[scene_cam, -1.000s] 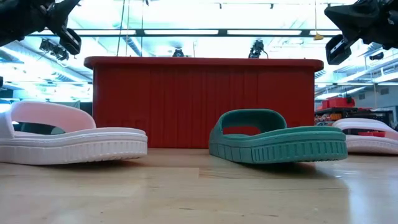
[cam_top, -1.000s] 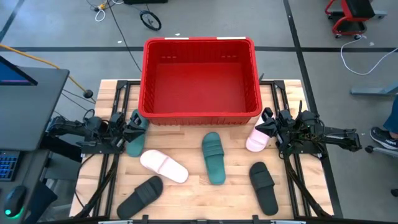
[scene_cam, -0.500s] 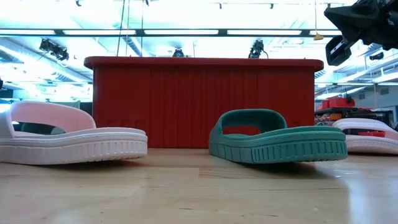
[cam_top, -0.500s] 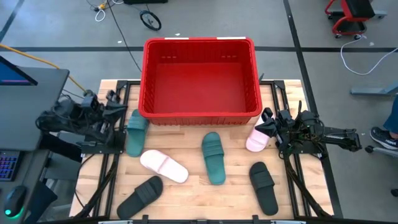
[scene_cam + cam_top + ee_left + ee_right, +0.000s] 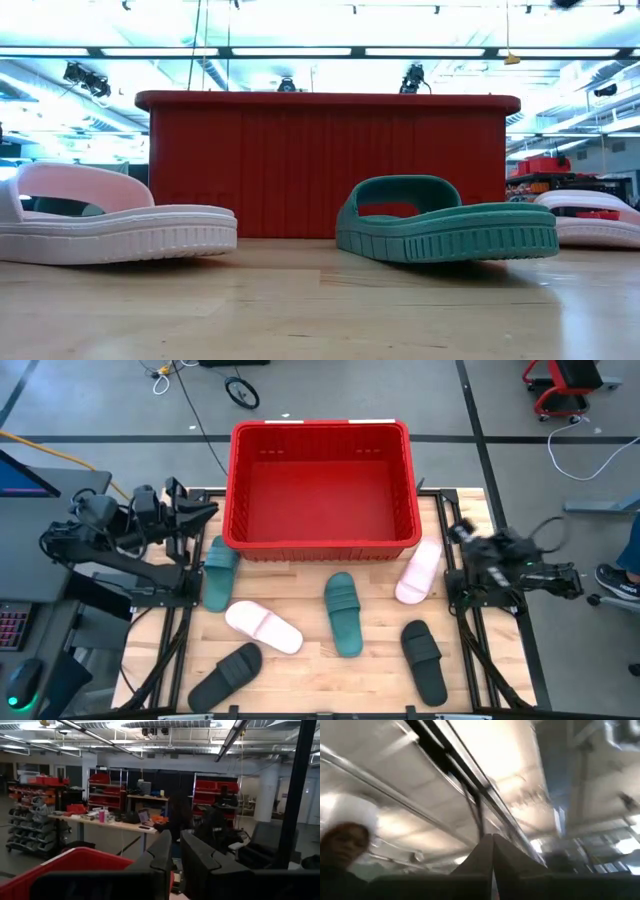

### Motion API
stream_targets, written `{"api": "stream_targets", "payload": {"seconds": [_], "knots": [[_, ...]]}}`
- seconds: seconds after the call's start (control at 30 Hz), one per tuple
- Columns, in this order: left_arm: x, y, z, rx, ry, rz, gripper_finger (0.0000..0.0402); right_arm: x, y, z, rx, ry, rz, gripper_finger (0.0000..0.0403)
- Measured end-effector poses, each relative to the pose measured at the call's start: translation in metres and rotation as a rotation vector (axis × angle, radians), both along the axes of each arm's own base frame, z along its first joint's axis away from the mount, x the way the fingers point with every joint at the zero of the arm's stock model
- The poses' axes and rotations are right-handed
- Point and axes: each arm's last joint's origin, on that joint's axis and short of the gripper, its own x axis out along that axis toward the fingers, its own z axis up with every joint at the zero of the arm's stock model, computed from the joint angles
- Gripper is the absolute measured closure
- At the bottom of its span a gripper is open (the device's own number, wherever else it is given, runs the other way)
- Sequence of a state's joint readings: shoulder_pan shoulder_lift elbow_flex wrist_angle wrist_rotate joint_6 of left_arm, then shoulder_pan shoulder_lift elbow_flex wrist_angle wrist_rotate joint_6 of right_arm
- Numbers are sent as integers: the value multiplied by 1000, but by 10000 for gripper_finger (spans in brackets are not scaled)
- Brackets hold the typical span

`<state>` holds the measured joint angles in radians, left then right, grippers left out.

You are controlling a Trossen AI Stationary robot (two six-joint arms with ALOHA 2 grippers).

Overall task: Pick and place slides into bin
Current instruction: Put the right green slipper into the red bin

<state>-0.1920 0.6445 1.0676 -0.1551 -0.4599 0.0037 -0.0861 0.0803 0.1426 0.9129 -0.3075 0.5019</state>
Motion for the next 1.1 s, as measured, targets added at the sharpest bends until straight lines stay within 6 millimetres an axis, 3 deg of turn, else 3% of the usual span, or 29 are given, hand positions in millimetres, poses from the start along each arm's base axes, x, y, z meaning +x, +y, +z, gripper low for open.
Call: {"api": "stream_targets", "payload": {"seconds": [0.07, 0.17, 0.3, 0.4, 0.57, 0.7, 0.9, 1.1], "knots": [[5, -1, 1, -23, 2, -6, 360, -5, 3, 24, -74, -30, 44, 389], [13, -2, -2, -64, 18, 4, 363, 4, 8, 64, -185, 125, 122, 389], [24, -3, -5, -90, 43, 55, 363, 32, 8, 115, -216, 516, 150, 389], [29, -3, -7, -98, 53, 69, 365, 70, 11, 124, -178, 889, 245, 389], [34, -4, -8, -116, 60, 65, 371, 135, 38, 106, -152, 1230, 573, 389], [34, -4, -8, -117, 57, 65, 372, 170, 64, 76, -139, 1428, 740, 389], [34, -4, -8, -116, 57, 65, 372, 205, 91, 34, -187, 1597, 754, 389], [34, -4, -8, -144, 48, 60, 376, 234, 88, -4, -281, 1655, 653, 366]]}}
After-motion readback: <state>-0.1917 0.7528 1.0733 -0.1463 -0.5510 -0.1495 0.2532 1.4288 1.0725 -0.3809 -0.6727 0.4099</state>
